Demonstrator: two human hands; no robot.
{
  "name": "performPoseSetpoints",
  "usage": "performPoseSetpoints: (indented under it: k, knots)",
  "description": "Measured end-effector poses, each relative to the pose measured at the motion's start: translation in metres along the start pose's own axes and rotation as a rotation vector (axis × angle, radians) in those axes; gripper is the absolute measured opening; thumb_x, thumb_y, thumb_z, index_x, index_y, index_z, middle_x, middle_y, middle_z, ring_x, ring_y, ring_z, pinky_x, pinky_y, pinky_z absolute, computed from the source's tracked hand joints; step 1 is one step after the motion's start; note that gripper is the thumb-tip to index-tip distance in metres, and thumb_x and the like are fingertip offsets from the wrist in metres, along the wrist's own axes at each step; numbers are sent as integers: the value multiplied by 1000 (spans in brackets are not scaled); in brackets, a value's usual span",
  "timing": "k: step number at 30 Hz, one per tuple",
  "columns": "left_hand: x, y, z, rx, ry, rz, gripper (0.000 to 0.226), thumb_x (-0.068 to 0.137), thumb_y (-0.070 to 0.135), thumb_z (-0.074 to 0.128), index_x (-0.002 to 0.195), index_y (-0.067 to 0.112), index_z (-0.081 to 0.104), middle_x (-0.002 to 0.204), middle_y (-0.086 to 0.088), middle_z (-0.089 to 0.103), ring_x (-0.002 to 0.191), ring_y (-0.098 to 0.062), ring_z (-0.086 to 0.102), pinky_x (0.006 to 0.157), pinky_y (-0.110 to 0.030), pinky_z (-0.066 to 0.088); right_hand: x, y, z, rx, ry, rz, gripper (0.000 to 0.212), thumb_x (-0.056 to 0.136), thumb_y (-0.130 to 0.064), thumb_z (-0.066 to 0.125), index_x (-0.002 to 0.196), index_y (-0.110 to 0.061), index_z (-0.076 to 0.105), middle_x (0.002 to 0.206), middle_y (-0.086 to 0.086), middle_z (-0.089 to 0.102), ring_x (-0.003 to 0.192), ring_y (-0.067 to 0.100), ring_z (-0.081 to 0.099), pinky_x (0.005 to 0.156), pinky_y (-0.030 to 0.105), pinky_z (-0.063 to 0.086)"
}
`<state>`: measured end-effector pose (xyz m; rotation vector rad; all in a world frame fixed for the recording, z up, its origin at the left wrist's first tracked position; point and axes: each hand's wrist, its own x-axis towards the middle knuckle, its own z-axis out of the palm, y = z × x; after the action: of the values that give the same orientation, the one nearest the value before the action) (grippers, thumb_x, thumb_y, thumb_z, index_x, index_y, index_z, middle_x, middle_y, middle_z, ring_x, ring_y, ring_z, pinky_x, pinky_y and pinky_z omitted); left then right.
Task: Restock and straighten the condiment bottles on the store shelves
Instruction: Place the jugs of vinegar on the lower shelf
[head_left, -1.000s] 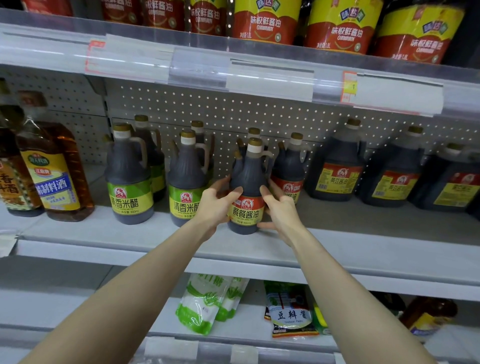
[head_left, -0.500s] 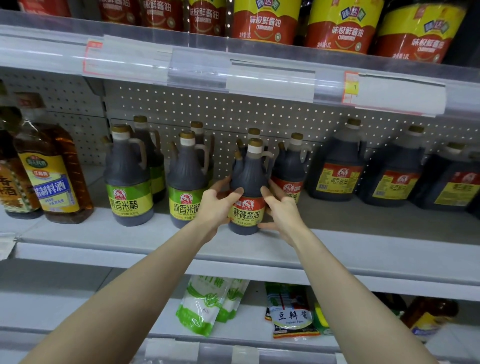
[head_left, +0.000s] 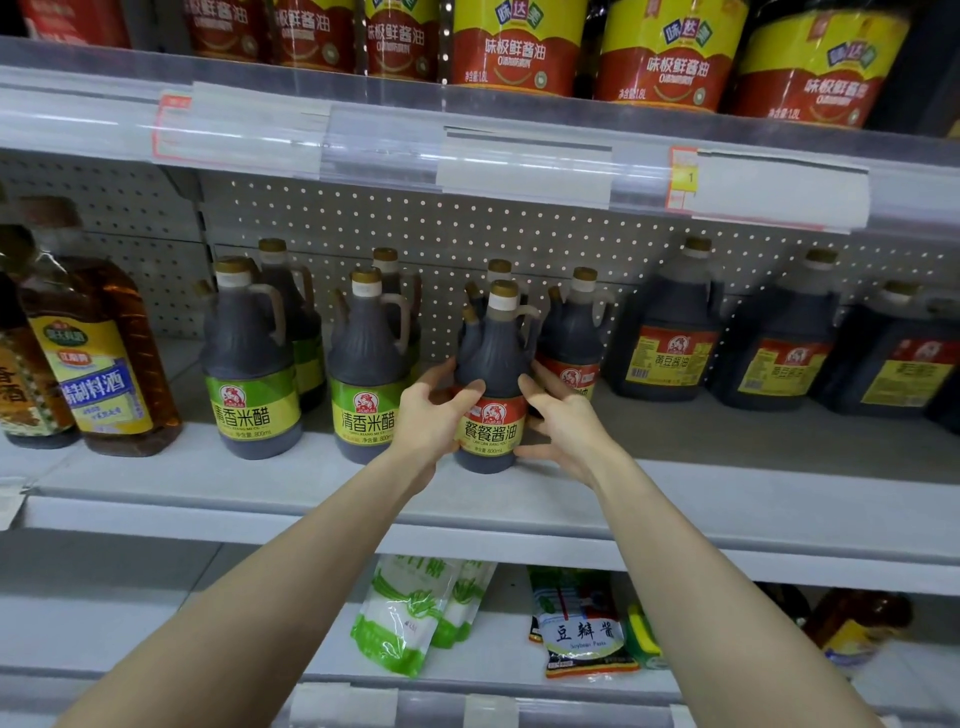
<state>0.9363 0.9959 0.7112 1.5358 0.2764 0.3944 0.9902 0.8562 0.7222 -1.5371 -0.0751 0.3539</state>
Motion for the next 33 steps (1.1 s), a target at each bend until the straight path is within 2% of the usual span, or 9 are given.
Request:
performPoseSetpoints:
  k: [18, 29, 31, 33]
  knots:
    - [-2, 2, 0, 9, -13, 3, 51, 91, 24, 65, 138, 15, 47, 132, -6, 58, 115, -25, 58, 95, -48, 52, -5, 0, 2, -4, 10, -25, 49, 97, -29, 55, 143, -32, 41, 146, 5, 46, 131, 35, 46, 96, 57, 48]
    - [-3, 5, -4, 57, -40, -5, 53, 91, 26, 64, 139, 17, 44, 133, -4, 56, 117, -24, 57, 96, -46, 52, -10, -2, 8, -31, 39, -17, 49, 99, -29, 51, 145, -32, 38, 148, 4, 44, 133, 34, 44, 100, 59, 45]
    - [-4, 7, -4, 65, -60, -21, 53, 92, 26, 64, 139, 19, 42, 135, -4, 55, 118, -24, 57, 97, -46, 51, -14, -3, 10, -38, 48, -20, 49, 99, -29, 51, 146, -32, 37, 147, 4, 45, 133, 34, 45, 100, 57, 45]
    - [-5, 10, -5, 86, -79, -32, 52, 93, 26, 62, 140, 19, 41, 136, -4, 54, 120, -24, 55, 99, -46, 50, -17, -5, 12, -70, 71, -52, 49, 100, -28, 50, 147, -30, 36, 145, 3, 47, 131, 31, 47, 99, 50, 47]
